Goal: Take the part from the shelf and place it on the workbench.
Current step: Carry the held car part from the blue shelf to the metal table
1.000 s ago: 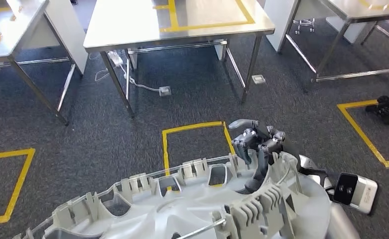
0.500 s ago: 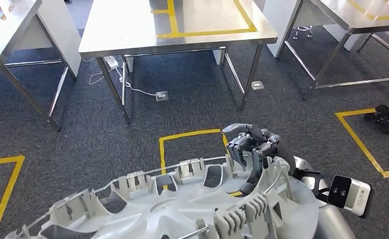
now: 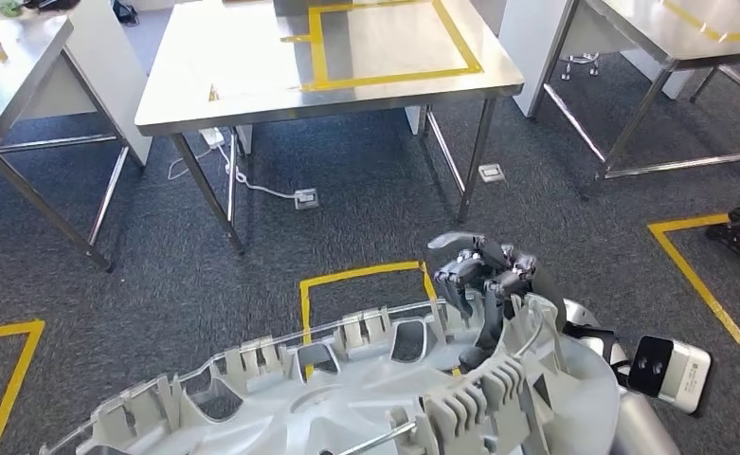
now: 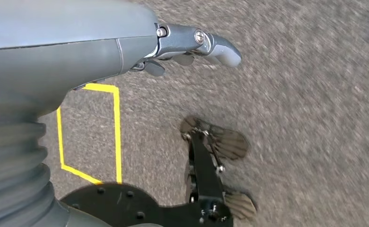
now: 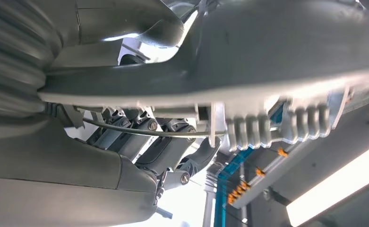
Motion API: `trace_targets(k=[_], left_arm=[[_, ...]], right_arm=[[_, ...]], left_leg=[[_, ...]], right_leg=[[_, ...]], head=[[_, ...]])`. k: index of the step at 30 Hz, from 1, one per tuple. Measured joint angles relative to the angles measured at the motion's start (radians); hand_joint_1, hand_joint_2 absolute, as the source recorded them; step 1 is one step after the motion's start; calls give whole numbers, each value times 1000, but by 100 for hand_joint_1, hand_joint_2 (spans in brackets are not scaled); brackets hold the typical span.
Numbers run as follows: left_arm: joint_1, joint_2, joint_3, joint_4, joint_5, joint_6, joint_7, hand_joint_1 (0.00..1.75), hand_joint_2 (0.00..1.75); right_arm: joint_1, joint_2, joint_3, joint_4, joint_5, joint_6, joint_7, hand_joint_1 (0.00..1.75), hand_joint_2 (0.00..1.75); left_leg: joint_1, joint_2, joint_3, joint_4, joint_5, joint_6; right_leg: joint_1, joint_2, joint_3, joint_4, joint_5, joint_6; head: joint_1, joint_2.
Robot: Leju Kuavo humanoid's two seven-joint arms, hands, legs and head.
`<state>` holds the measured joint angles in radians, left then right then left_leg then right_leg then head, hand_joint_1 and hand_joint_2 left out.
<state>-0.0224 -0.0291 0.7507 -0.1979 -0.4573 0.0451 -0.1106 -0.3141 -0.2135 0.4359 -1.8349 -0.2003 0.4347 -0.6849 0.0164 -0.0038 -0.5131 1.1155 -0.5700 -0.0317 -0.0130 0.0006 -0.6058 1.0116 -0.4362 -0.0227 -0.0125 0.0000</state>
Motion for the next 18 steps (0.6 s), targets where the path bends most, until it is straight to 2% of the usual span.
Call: trace_targets(k=[2,3,4,5,7,8,9,10,11,13,14,16,18], left_arm=[[0,-1,0,0,-1,-1,1,0,175],[2,0,0,0,-1,-1,2,0,175],[4,0,0,0,-2,-1,2,0,175],[5,0,0,0,-2,-1,3,0,175],[6,0,0,0,-2,-1,3,0,175],[6,0,1,0,-2,-1,3,0,175],[6,1,1,0,-2,-1,2,0,175],[6,1,1,0,-2,-1,2,0,175],[6,1,1,0,-3,-1,1,0,175],[6,1,1,0,-5,-3,0,0,175],[6,1,1,0,-7,-3,0,0,175],[3,0,2,0,-9,-4,0,0,175],[3,0,2,0,-10,-4,0,0,175]], right_arm=[[-3,0,2,0,-1,0,0,175,175],[-3,0,3,0,-1,0,0,175,175],[-3,0,4,1,-1,0,0,175,175],[-3,0,5,1,-1,0,0,175,175],[-4,1,7,2,-2,0,0,175,175],[-5,2,8,2,-2,0,1,175,175],[-6,3,9,2,-3,0,2,175,175],[-8,4,10,3,-4,0,3,175,175],[-9,4,11,3,-5,0,4,175,175],[-12,4,11,3,-7,0,4,175,175],[-14,4,11,3,-8,0,4,175,175],[-18,4,11,3,-10,0,4,175,175],[-17,4,11,4,-10,0,4,175,175]], left_leg=[[0,0,-84,130,-52,-3],[-1,0,-120,173,-72,-3],[-1,0,-143,185,-74,-2],[-2,0,-149,162,-53,0],[-5,0,-122,38,45,11],[-8,0,-108,-22,78,17],[-12,0,-98,-62,96,23],[-14,-1,-94,-85,103,29],[-16,-1,-91,-90,95,34],[-13,-2,-74,-98,106,45],[-11,-2,-64,-99,107,50],[-10,-2,-52,-100,101,57],[-10,-2,-45,-100,90,57]], right_leg=[[3,1,14,0,-14,-7],[6,2,21,0,-21,-8],[8,4,30,0,-28,-9],[10,5,41,0,-36,-9],[13,6,62,-1,-53,-7],[15,6,71,1,-61,-4],[17,7,77,2,-70,1],[18,7,81,6,-74,7],[20,8,84,12,-75,14],[19,7,87,29,-79,27],[18,6,80,49,-91,33],[13,5,27,143,-139,44],[8,4,-56,258,-184,52]], head=[[-6,0],[-8,0],[-9,0],[-11,0],[-12,0],[-13,0],[-13,0],[-13,0],[-13,0],[-11,0],[-9,0],[-5,0],[-2,0]])
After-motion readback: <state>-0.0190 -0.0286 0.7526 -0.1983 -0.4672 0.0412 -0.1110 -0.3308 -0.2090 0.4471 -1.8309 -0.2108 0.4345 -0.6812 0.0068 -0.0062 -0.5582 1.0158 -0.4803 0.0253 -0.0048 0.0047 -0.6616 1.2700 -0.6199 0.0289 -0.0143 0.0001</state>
